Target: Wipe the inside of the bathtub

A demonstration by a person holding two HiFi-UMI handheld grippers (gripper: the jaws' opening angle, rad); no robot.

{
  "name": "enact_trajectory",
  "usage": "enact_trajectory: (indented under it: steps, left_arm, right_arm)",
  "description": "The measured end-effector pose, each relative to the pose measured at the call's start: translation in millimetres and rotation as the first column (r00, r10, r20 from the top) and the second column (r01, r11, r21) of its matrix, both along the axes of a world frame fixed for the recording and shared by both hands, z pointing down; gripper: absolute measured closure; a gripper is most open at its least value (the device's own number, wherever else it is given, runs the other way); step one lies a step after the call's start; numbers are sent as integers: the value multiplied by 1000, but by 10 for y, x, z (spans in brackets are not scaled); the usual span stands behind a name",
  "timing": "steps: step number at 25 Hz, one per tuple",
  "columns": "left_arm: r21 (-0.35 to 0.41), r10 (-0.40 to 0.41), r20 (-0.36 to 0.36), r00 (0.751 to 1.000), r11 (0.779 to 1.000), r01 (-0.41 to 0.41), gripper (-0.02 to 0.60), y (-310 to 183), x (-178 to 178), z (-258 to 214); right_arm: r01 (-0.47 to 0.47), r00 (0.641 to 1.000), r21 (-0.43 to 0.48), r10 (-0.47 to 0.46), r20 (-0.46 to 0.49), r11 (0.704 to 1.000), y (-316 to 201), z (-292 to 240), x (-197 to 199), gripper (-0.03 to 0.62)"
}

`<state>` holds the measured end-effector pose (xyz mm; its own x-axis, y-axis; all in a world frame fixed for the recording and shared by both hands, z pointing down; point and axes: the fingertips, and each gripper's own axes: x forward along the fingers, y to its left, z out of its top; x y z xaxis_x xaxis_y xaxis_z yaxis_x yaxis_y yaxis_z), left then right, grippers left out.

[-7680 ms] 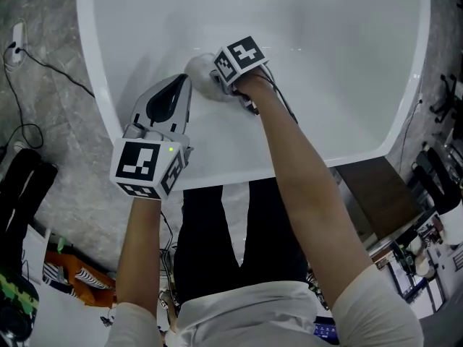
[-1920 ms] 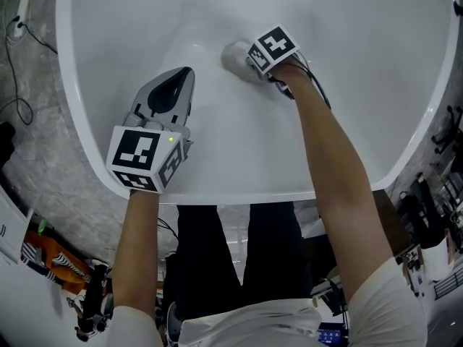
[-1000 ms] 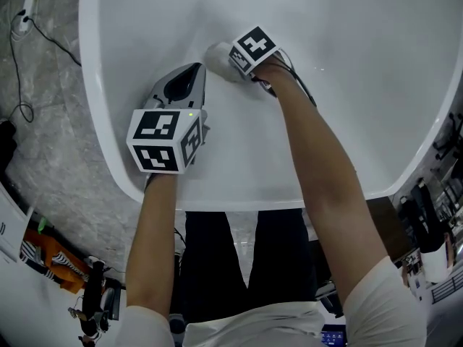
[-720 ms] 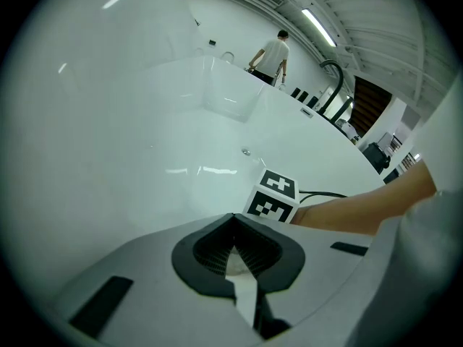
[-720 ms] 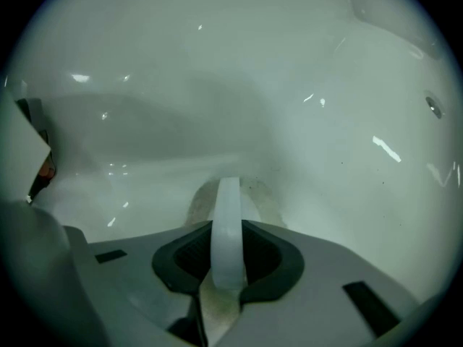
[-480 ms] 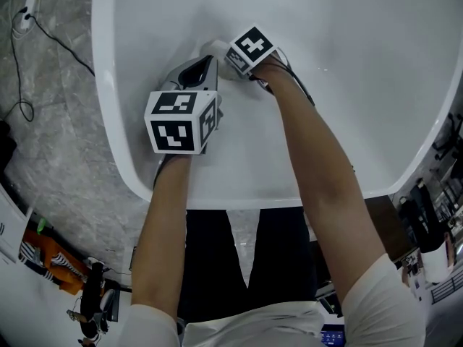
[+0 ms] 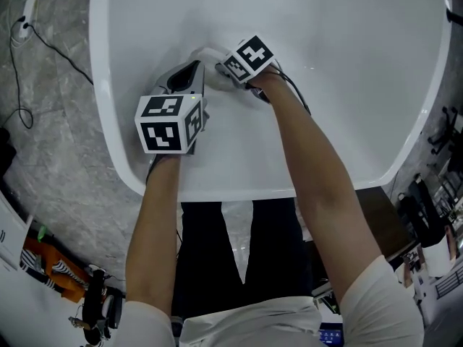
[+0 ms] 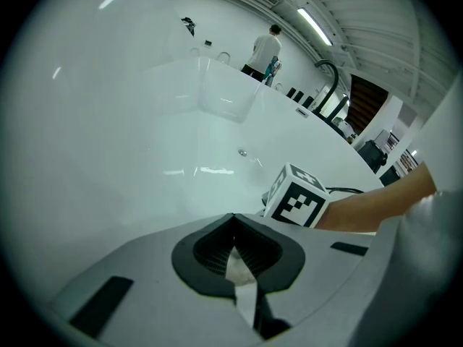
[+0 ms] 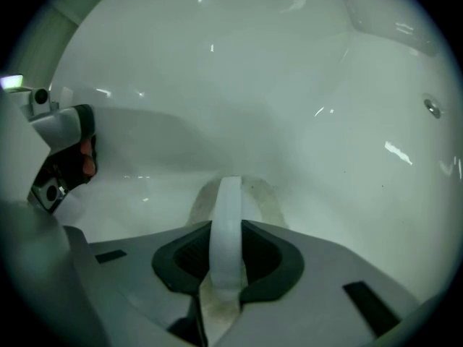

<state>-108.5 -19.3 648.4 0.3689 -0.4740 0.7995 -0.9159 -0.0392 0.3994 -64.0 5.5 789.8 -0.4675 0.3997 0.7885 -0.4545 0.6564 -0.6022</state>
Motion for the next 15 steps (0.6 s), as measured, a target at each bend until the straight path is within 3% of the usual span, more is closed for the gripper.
enact_trajectory:
  steps: [9,15]
  left_arm:
    - [17,20,-5,1000,1000,-20,575,-65,120,-259]
    - [36,30,-24,999,999,-29,575,-108,228,-449]
  right_arm:
    - [-90,995,105,85,50,990,-141,-507,310,499]
    - [-167,986,201,165,29,965,-258,-851,484,499]
